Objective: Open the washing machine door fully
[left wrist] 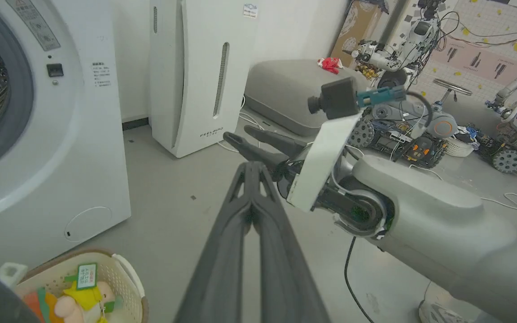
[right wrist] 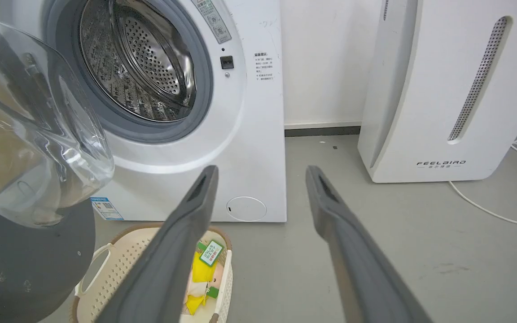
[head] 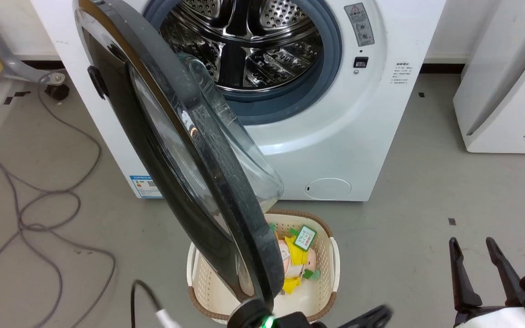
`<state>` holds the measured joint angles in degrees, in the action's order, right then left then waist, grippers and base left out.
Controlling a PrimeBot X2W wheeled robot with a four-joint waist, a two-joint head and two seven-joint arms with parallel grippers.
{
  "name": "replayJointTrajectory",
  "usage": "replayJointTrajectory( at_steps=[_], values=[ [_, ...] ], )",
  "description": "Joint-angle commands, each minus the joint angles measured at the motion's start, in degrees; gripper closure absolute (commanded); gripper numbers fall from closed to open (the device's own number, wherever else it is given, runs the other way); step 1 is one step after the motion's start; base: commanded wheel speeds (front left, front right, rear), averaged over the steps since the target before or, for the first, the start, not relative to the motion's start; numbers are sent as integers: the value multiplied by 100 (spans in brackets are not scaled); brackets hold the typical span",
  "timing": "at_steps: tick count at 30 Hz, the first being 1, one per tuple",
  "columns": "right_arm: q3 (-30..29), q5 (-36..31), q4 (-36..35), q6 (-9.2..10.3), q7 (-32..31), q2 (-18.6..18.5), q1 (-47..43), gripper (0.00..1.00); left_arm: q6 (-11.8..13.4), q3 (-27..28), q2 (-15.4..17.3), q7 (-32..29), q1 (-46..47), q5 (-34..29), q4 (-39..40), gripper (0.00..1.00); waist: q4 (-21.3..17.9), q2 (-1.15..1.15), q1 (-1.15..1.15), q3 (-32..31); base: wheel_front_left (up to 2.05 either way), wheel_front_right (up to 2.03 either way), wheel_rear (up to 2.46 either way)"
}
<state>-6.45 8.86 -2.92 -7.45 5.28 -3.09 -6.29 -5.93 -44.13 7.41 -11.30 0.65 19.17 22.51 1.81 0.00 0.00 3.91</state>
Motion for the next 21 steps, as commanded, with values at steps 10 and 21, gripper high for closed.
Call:
replayJointTrajectory(
  at_steps=[10, 21],
  values=[
    [16, 47, 78, -3, 57, 21, 169, 0, 550, 388, -73, 169, 134, -210, -1180, 100, 8, 0, 0, 109, 0, 0, 0],
    [15, 89, 189, -3, 98, 21, 206, 0, 943, 663, -359, 837, 867, -275, -1987, 100, 17, 0, 0, 144, 0, 0, 0]
  ],
)
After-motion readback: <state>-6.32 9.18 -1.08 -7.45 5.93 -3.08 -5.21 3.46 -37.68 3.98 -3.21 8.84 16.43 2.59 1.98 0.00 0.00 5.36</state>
